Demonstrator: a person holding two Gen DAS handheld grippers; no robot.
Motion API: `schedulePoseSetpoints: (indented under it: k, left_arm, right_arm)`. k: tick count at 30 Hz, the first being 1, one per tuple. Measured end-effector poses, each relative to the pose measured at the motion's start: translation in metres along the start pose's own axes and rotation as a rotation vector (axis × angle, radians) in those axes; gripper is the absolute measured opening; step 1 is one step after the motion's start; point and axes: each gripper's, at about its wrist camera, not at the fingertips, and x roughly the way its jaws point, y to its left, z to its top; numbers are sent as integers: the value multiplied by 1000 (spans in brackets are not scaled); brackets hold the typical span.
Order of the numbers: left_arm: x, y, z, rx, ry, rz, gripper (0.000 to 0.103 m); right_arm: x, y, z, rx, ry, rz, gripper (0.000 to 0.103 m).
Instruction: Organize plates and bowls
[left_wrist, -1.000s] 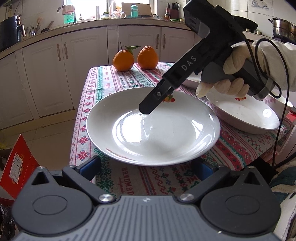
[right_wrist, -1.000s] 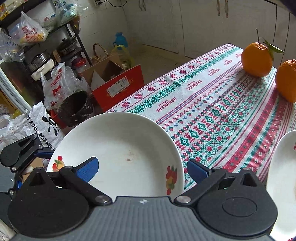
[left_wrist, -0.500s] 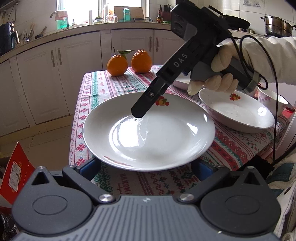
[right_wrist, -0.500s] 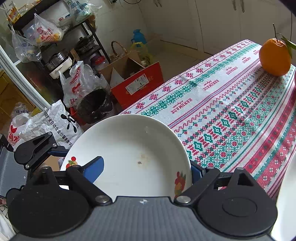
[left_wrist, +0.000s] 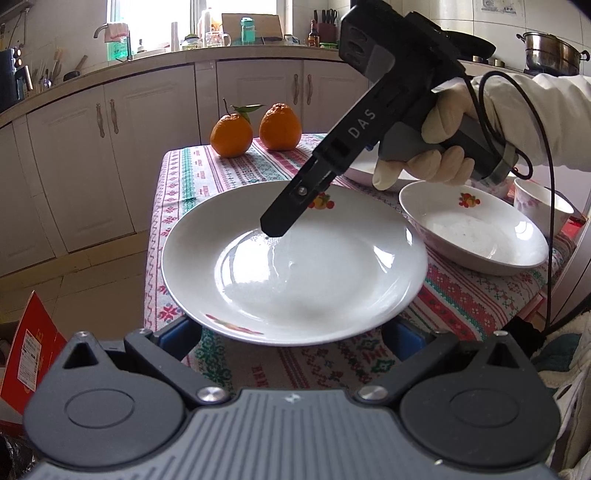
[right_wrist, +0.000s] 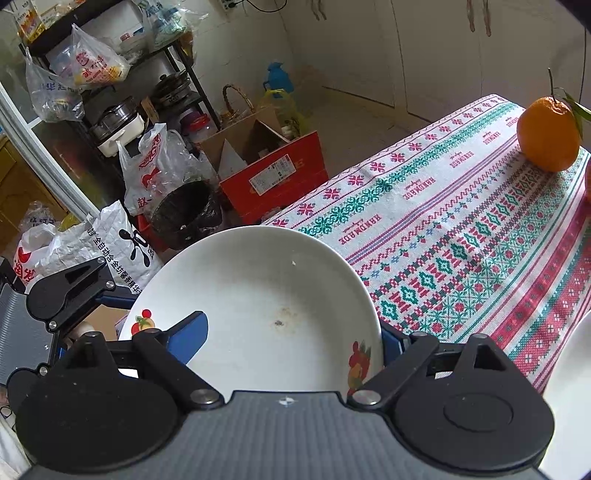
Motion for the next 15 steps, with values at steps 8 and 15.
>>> schedulePoseSetpoints:
  k: [8, 15]
  left_arm:
    - [17, 14, 19, 23, -4, -21, 103]
    - [39, 28, 31, 31, 1, -36, 103]
  right_arm:
    - [-3, -16, 15, 2, -20, -43, 95]
    - [-3, -35, 31, 9, -35, -72, 95]
